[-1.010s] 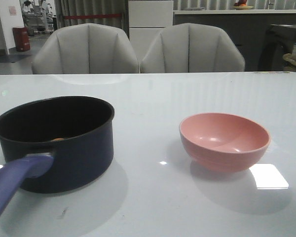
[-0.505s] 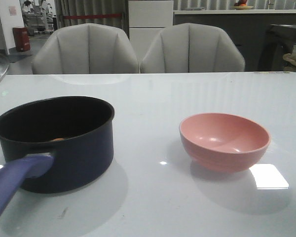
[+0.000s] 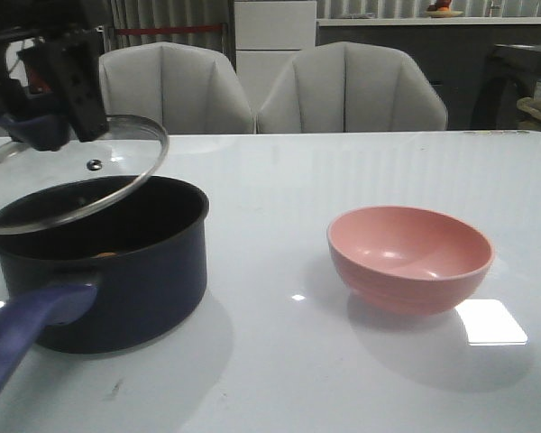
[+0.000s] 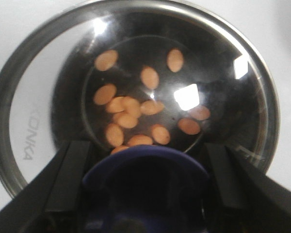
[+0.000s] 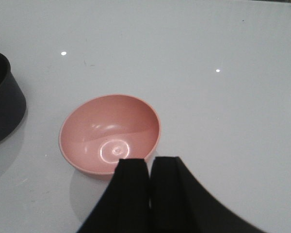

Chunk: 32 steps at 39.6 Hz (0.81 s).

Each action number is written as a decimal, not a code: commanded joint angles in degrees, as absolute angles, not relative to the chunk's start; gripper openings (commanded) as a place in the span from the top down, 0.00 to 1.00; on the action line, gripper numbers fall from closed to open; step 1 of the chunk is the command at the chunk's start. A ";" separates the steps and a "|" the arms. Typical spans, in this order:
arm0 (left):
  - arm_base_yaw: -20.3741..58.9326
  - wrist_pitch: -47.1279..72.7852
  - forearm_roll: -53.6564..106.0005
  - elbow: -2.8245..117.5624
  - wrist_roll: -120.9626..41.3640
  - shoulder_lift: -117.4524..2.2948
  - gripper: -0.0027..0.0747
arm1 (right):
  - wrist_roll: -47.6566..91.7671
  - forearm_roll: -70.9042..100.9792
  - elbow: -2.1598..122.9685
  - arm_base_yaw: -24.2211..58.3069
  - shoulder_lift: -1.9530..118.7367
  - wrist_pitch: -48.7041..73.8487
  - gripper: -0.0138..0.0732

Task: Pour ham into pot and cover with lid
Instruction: 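Bring the held glass lid over the saucepan with the left gripper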

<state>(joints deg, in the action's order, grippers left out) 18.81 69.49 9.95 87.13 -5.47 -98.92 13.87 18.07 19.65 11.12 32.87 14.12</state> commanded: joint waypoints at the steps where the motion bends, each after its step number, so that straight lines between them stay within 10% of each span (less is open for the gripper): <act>1: 20.81 70.00 10.61 90.97 -5.43 -98.19 0.82 | 14.16 18.33 21.24 11.20 32.78 10.18 0.68; 32: 23.99 73.83 6.76 94.70 -2.28 -101.99 0.82 | 14.16 18.33 21.24 11.20 32.78 10.18 0.68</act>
<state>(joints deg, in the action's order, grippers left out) 23.33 70.68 5.79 93.92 -3.00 -105.13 13.87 18.07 19.65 11.12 32.87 14.12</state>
